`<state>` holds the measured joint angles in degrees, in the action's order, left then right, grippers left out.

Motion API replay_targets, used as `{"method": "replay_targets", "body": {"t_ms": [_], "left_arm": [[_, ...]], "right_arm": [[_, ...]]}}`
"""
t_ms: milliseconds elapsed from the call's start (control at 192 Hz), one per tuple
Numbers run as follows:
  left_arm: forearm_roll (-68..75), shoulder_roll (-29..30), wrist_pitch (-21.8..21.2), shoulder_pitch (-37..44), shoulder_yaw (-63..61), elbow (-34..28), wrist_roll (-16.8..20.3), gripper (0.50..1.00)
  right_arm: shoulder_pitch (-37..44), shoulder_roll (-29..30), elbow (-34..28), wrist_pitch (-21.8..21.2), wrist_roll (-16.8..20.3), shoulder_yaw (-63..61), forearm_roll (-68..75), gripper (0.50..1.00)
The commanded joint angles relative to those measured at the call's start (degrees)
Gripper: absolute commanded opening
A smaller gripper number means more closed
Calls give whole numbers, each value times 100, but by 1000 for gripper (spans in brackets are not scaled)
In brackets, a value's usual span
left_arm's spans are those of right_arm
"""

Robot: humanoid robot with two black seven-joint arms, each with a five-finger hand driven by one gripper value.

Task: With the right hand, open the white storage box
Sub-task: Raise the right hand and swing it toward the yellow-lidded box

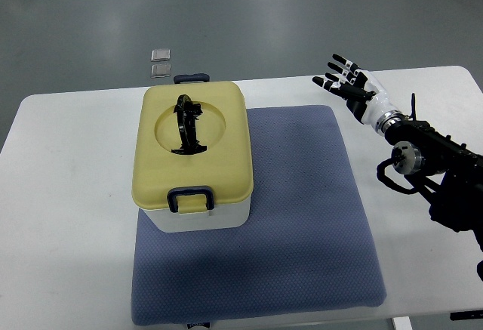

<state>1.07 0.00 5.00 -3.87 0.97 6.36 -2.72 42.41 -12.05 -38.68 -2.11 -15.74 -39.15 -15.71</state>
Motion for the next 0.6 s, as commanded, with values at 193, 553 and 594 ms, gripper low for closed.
{"method": "replay_targets", "body": {"t_ms": [193,553,594], "left_arm": [[-1,0,1,0,35,14,0,1000],[-1,0,1,0,44,-4,0,1000],[-1,0,1,0,35,-4,0,1000]], "right_arm": [[189,-61,1,0,0,22,-37,921],[418,-96,-8,-44,-184,22,-1110,921],[470,-87,-17,-44,-228,22,-1180,921]]}}
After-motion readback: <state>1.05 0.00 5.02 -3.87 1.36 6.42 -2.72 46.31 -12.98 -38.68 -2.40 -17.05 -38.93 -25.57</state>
